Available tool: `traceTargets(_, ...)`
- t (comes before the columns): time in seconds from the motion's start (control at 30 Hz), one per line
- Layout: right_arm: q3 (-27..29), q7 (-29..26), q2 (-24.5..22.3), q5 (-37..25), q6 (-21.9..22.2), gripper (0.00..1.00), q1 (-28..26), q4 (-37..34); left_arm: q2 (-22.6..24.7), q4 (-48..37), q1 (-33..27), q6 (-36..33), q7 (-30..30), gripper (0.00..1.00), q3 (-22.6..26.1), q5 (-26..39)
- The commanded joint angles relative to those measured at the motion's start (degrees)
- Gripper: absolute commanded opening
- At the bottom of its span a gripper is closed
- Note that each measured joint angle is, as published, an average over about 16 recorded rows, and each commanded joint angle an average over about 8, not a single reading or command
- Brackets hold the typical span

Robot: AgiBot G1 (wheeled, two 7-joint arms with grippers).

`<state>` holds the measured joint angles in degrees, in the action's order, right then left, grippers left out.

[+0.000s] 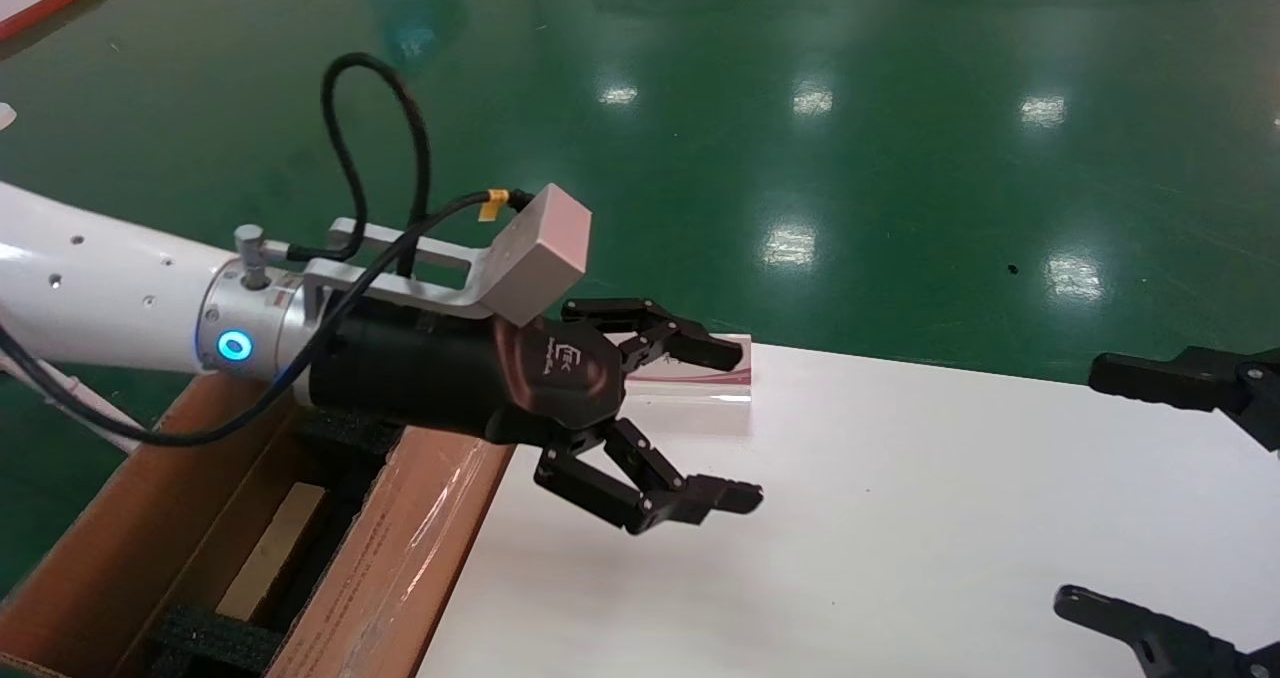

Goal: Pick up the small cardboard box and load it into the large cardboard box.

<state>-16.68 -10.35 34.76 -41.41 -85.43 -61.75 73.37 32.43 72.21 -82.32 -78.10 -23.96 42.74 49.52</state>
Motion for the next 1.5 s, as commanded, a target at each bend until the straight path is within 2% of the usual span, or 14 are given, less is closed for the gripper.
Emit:
traceTargets(0.03,0.0,0.0,0.0,0.0,0.0,1.00,0.0,0.0,0.3,0.2,2.7,-1.0,1.7,1.00,-3.5,-1.0)
traceTargets(0.37,0.2,-0.1,0.1,-0.1,-0.1,1.00,0.1,0.1,2.0,1.1,16.2,-5.9,10.3,1.00,-20.9,-6.0)
traceTargets(0.53,0.3,-0.2,0.1,-0.2,-0.1,1.00,0.1,0.1,2.5,1.3,20.3,-7.4,12.9,1.00,-26.1,-7.5)
traceTargets(1.5,0.7,-0.4,0.2,-0.4,-0.3,1.00,0.2,0.2,2.6,1.3,21.0,-7.7,13.3,1.00,-27.0,-7.8)
